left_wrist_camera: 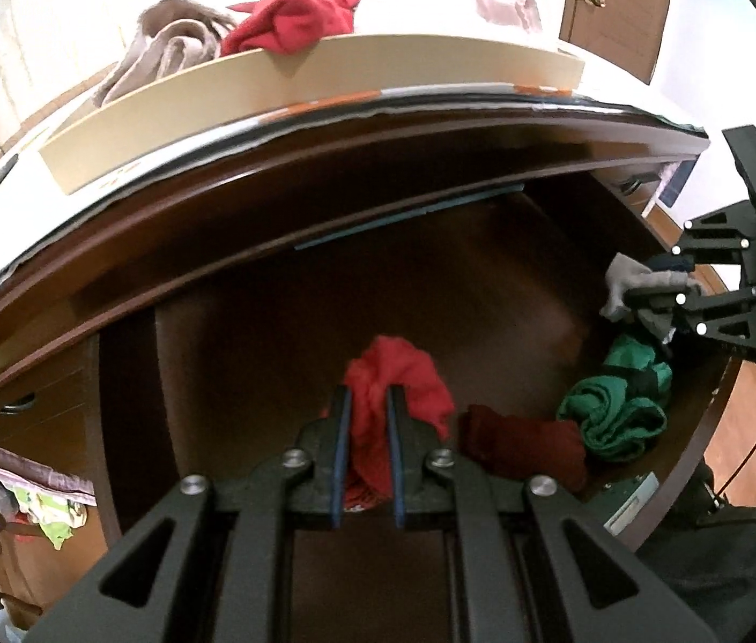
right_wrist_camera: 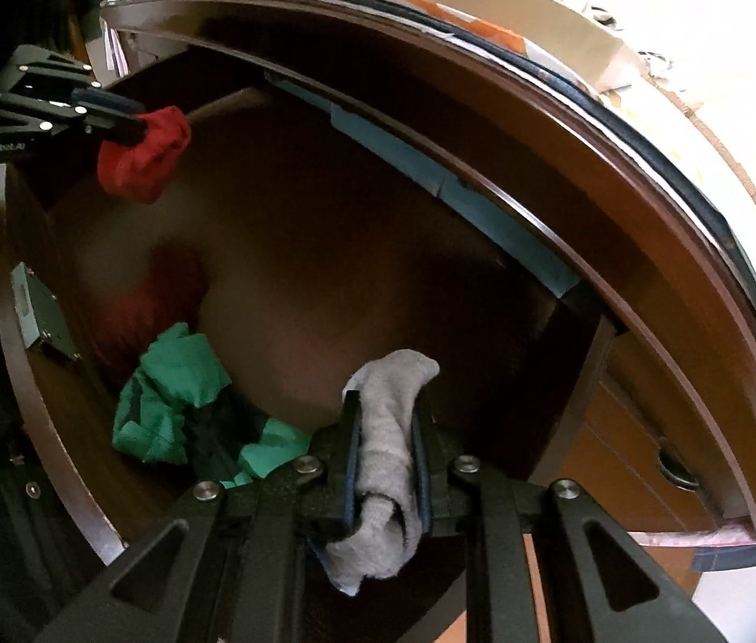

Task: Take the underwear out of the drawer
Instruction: 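Lift the red sock with the left tool while the right tool lifts the grey sock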

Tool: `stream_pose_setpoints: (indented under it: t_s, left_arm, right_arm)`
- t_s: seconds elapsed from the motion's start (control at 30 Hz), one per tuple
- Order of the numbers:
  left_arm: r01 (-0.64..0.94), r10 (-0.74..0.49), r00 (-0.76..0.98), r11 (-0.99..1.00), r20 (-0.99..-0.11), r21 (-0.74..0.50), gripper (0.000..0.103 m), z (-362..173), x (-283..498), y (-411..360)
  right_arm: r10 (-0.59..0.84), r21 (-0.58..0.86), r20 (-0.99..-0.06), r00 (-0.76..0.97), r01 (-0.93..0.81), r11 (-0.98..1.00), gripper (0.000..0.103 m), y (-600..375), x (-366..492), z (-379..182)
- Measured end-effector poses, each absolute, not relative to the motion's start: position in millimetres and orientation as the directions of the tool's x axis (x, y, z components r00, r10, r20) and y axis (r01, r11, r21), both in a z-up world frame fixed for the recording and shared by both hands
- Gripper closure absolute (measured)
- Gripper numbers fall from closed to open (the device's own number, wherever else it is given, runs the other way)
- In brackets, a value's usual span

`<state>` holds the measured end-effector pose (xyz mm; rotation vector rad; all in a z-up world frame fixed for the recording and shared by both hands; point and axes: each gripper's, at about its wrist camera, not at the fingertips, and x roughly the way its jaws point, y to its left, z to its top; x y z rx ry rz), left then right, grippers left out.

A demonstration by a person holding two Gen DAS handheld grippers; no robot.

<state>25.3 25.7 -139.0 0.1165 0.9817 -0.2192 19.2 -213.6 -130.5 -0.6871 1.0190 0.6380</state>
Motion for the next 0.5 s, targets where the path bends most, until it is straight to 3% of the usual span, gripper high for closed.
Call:
stream_pose_setpoints:
  t_s: [0.5]
  left_arm:
    - [0.182, -0.078, 0.614, 0.982, -0.786, 0.044, 0.093, -133, 21, 20]
  right_arm:
    - [0.265, -0.192, -0.854, 0.448, -0.743, 0.641, 0.085, -248, 1, -91]
